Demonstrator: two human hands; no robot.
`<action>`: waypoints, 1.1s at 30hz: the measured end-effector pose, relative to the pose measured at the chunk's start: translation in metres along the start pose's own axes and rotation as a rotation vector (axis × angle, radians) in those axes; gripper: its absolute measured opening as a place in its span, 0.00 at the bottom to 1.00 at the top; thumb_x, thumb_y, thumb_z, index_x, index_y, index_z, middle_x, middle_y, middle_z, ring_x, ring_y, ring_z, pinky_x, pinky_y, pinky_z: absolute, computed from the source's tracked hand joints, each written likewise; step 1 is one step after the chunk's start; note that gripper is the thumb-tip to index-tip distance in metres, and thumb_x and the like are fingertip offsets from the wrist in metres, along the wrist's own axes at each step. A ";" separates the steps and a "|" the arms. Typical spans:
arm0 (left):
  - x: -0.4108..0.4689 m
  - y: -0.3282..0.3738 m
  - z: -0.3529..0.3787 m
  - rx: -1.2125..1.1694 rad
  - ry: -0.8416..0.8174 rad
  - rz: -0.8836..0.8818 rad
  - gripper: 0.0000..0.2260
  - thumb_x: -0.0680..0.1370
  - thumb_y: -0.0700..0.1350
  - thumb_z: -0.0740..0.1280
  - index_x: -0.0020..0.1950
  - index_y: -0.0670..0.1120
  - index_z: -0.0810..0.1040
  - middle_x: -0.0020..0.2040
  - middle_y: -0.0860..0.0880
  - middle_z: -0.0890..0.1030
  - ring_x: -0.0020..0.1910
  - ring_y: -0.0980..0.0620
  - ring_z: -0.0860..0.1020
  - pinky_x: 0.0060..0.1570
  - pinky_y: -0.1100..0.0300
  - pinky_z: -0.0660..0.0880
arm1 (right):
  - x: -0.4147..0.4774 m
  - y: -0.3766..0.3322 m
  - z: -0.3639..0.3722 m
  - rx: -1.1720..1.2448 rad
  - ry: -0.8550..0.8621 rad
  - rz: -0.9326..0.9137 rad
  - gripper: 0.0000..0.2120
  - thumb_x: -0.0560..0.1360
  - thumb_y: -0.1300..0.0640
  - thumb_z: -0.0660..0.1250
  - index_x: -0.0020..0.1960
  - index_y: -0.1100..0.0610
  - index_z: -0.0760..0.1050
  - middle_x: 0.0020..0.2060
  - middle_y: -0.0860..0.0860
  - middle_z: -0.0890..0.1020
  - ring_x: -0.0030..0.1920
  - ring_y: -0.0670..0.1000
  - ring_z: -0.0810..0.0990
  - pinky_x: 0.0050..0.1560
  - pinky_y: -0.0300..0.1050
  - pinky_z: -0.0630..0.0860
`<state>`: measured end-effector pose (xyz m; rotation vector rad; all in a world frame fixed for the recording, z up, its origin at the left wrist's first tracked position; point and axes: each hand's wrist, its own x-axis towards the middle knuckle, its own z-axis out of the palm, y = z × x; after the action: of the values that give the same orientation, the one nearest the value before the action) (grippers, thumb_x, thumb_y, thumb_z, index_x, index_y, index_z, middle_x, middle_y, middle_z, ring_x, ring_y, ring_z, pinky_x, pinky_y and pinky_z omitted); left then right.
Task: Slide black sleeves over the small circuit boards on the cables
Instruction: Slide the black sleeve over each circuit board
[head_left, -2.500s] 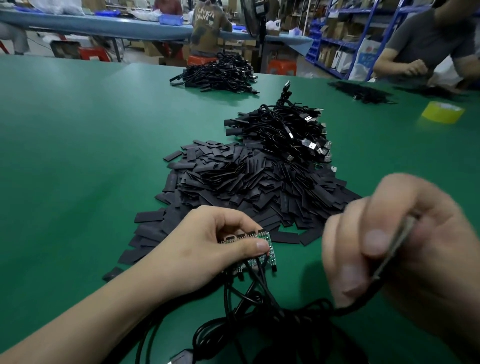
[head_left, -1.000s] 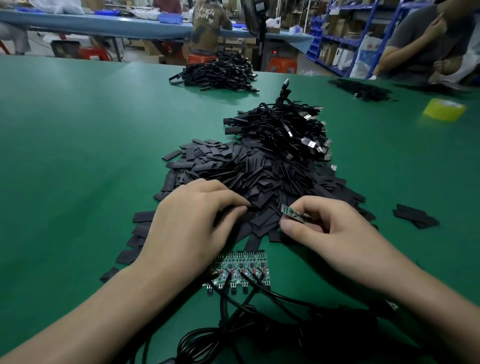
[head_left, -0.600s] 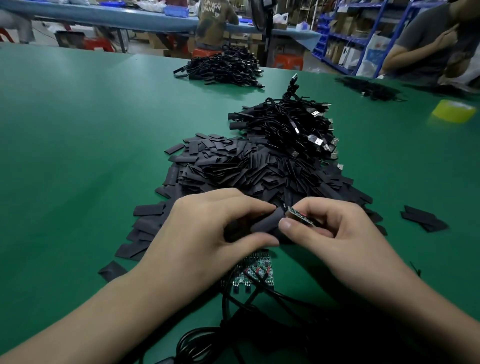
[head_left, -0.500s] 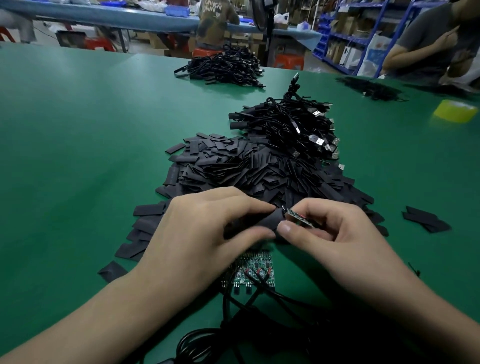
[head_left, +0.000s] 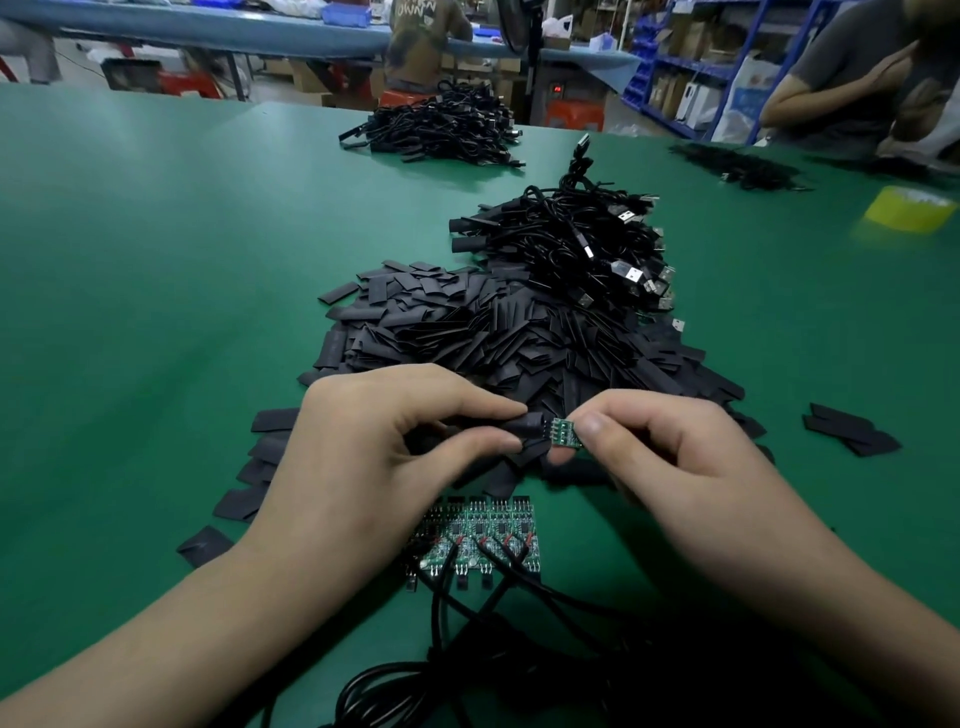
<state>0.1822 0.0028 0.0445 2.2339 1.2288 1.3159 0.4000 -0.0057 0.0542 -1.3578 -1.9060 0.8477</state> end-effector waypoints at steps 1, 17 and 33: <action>0.000 0.000 0.000 0.009 -0.004 0.013 0.08 0.71 0.47 0.78 0.49 0.51 0.88 0.44 0.60 0.85 0.43 0.63 0.82 0.44 0.66 0.77 | 0.000 0.000 0.000 -0.003 -0.002 0.006 0.15 0.78 0.42 0.59 0.47 0.47 0.81 0.42 0.44 0.85 0.44 0.44 0.82 0.50 0.50 0.78; -0.003 -0.006 0.001 0.147 -0.153 0.106 0.09 0.76 0.52 0.73 0.55 0.53 0.86 0.48 0.60 0.84 0.46 0.65 0.81 0.46 0.64 0.78 | -0.004 -0.003 0.004 -0.191 0.016 -0.050 0.14 0.78 0.44 0.60 0.44 0.47 0.82 0.37 0.44 0.84 0.39 0.45 0.80 0.43 0.41 0.73; -0.003 0.002 0.002 0.158 -0.230 0.128 0.07 0.79 0.51 0.71 0.52 0.51 0.86 0.49 0.59 0.85 0.48 0.61 0.82 0.44 0.58 0.81 | -0.001 0.006 0.004 -0.002 -0.110 -0.002 0.06 0.79 0.47 0.64 0.47 0.47 0.79 0.31 0.44 0.77 0.32 0.43 0.73 0.35 0.43 0.69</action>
<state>0.1843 -0.0001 0.0425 2.5291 1.1582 0.9974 0.4003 -0.0055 0.0464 -1.3346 -1.9917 0.9366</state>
